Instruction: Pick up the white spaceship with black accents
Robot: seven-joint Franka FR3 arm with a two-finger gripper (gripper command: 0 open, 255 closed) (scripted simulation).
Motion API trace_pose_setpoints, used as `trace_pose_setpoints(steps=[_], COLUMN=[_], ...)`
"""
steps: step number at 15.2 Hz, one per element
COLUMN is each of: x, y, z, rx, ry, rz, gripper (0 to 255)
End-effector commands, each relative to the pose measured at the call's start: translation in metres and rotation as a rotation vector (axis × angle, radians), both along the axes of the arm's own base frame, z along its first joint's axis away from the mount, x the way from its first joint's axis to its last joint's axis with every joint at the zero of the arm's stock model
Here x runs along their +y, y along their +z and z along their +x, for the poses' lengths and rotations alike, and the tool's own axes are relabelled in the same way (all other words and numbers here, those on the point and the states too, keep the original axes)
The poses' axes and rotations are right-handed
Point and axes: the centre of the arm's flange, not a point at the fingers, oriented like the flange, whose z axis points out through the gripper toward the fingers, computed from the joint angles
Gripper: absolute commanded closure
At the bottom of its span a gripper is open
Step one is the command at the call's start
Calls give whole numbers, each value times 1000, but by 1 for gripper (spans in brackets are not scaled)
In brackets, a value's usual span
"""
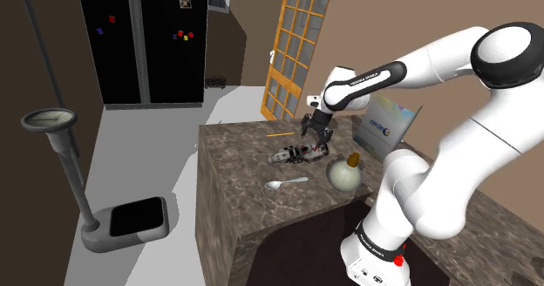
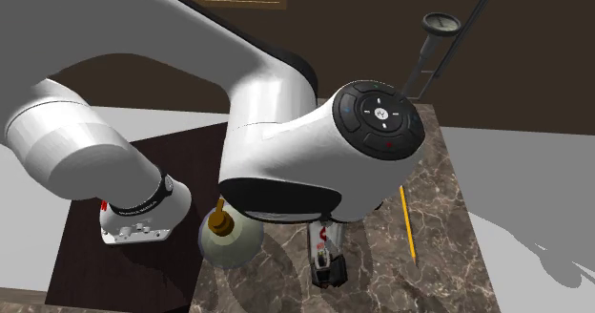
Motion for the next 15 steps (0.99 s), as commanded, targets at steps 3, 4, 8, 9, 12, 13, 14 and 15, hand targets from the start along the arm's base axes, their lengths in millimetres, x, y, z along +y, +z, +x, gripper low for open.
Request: trace_pose_setpoints(steps=[3, 4, 8, 9, 12, 13, 14, 15], x=[0, 0, 0, 0, 0, 0, 0, 0], y=[-26, -26, -26, -25, -26, -26, -26, -26], z=[0, 0, 0, 0, 0, 0, 0, 0], rx=[-1, -1, -1, -1, -1, -1, -1, -1], ry=[2, 2, 2, 2, 2, 2, 2, 2], rz=[-2, -1, -1, -1, -1, -1, -1, -1], gripper=[0, 0, 255, 255, 255, 255, 255, 255])
